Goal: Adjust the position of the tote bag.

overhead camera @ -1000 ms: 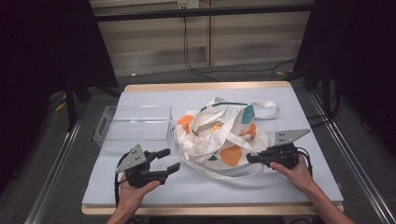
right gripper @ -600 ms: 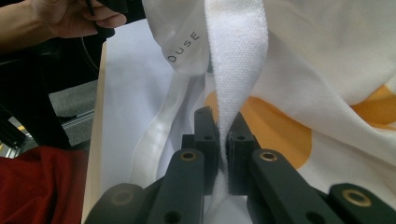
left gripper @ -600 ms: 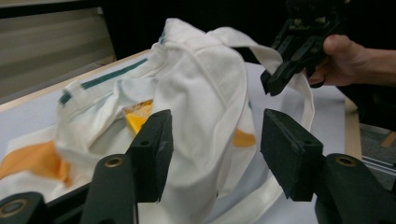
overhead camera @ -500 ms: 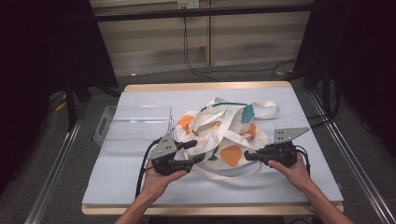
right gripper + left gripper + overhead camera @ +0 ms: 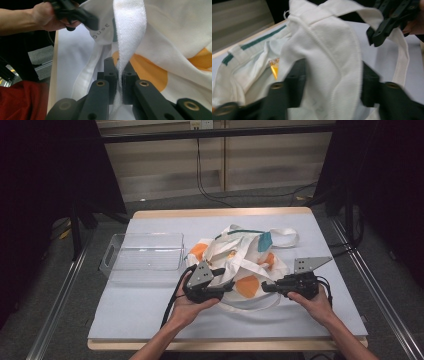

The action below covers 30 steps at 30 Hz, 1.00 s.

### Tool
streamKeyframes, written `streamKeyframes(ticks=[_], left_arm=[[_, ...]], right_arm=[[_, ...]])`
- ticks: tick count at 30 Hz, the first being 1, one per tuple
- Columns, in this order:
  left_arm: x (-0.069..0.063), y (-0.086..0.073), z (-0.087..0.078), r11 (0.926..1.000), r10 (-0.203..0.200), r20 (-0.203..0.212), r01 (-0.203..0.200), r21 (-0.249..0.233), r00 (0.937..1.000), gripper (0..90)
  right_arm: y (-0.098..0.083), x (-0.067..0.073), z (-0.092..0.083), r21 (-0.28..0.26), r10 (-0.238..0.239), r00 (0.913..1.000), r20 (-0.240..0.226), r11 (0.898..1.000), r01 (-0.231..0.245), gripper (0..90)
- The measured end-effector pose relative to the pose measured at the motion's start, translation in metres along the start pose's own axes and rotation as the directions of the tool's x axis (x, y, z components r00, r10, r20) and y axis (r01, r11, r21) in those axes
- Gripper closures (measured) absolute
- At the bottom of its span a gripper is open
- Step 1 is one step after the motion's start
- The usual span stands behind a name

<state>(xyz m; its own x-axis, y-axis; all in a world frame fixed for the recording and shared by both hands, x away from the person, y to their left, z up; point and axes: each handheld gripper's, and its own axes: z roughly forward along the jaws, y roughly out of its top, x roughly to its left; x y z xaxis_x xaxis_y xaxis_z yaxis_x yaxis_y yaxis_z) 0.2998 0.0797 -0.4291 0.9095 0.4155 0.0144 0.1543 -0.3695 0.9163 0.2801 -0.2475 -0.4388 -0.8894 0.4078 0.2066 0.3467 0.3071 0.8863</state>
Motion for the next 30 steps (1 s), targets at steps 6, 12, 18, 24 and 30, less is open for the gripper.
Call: streamKeyframes(ticks=[6,12,18,24,30], left_arm=[[0.008,-0.002,-0.007,0.9992,-0.041,0.063,0.040,0.009,0.9972,81.4],[-0.001,-0.004,-0.007,0.9984,-0.009,0.136,0.002,0.057,0.9907,83.1],[-0.009,-0.014,-0.002,0.9924,0.001,0.191,-0.025,0.121,0.9815,83.3],[-0.014,-0.022,0.002,0.9853,0.001,0.232,-0.040,0.166,0.9727,83.4],[-0.013,-0.023,0.003,0.9857,-0.008,0.242,-0.033,0.165,0.9702,83.4]], right_arm=[[0.003,0.002,-0.003,-0.007,-0.019,0.9998,0.002,1.000,0.019,71.1],[0.015,0.008,-0.014,0.000,-0.020,0.9998,-0.005,1.000,0.020,50.1],[0.031,0.005,-0.023,0.016,-0.032,0.9990,0.032,0.999,0.031,46.8],[0.047,-0.003,-0.016,0.043,-0.051,0.9979,0.040,0.998,0.049,47.0],[0.065,-0.009,-0.011,0.052,-0.080,0.9955,0.051,0.996,0.077,46.0]])
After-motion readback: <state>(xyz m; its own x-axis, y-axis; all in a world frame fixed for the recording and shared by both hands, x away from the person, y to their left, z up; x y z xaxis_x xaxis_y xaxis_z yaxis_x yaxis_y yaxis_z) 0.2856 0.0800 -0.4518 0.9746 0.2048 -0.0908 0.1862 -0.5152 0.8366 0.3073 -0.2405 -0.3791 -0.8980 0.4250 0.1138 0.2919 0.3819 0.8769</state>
